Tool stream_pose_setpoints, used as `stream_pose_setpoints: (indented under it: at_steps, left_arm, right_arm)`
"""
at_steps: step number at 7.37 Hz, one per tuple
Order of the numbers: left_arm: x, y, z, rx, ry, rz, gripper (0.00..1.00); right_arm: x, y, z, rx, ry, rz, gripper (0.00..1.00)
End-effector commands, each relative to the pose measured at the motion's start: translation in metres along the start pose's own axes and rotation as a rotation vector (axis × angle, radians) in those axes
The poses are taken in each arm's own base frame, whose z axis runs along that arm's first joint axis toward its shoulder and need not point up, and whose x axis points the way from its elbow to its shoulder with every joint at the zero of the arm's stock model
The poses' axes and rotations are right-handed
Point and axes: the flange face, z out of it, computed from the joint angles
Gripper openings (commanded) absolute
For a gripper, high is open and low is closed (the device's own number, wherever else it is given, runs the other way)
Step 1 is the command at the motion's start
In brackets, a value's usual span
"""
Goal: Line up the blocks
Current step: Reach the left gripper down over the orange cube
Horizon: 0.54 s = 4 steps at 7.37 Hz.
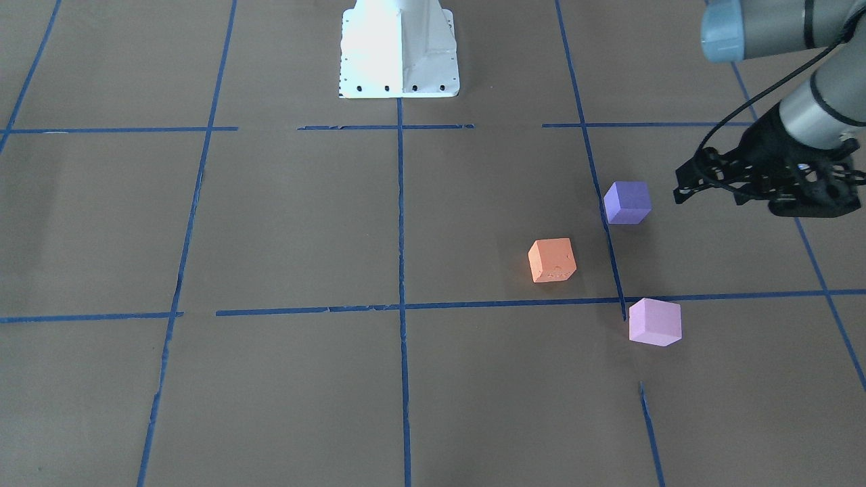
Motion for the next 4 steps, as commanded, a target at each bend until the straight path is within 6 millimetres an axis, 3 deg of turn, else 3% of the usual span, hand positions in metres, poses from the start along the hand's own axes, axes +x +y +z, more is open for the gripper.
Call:
stream_pose_setpoints:
  at_steps: [1, 2, 3, 4]
  left_arm:
    - [0.068, 0.003, 0.043, -0.05, 0.024, -0.003, 1.0]
    - [0.084, 0.003, 0.06, -0.052, 0.023, 0.0, 1.0]
    - [0.1, 0.007, 0.091, -0.091, 0.008, 0.011, 1.0]
    - [0.104, -0.003, 0.106, -0.076, 0.005, 0.01, 1.0]
  right_arm:
    - [0.0, 0.0, 0.0, -0.001, 0.0, 0.0, 1.0]
    - [0.0, 0.0, 0.0, -0.001, 0.0, 0.0, 1.0]
    - [0.0, 0.0, 0.0, -0.001, 0.0, 0.001, 1.0]
    - [0.0, 0.0, 0.0, 0.001, 0.0, -0.001, 1.0]
